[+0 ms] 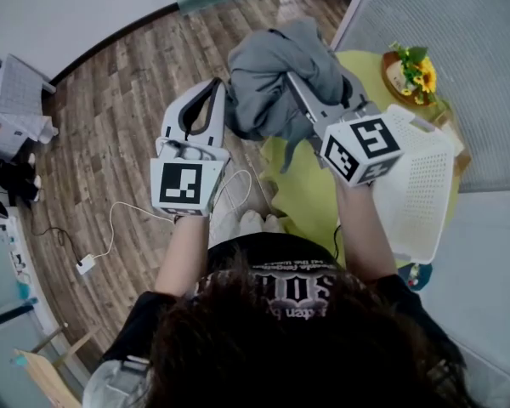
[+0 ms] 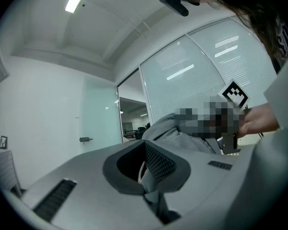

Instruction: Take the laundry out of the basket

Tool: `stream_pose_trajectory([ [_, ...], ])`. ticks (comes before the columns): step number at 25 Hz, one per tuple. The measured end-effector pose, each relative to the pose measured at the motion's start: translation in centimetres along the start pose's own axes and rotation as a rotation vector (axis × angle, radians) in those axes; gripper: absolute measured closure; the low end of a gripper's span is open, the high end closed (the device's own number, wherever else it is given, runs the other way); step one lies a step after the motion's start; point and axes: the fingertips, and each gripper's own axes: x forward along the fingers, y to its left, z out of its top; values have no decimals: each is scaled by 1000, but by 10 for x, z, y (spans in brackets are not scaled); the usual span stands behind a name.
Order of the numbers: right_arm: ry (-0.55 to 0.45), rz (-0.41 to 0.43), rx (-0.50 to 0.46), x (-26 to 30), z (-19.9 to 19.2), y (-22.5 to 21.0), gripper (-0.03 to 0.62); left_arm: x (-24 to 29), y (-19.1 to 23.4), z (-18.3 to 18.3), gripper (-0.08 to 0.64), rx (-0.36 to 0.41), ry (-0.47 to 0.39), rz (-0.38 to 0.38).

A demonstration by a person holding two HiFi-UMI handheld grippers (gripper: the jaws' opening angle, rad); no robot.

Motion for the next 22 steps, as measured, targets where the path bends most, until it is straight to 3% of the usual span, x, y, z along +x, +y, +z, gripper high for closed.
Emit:
stream_pose_trajectory([
  [22,58,115,-25,25,-23,47,410,-28,27,-3,561,4,19,88],
])
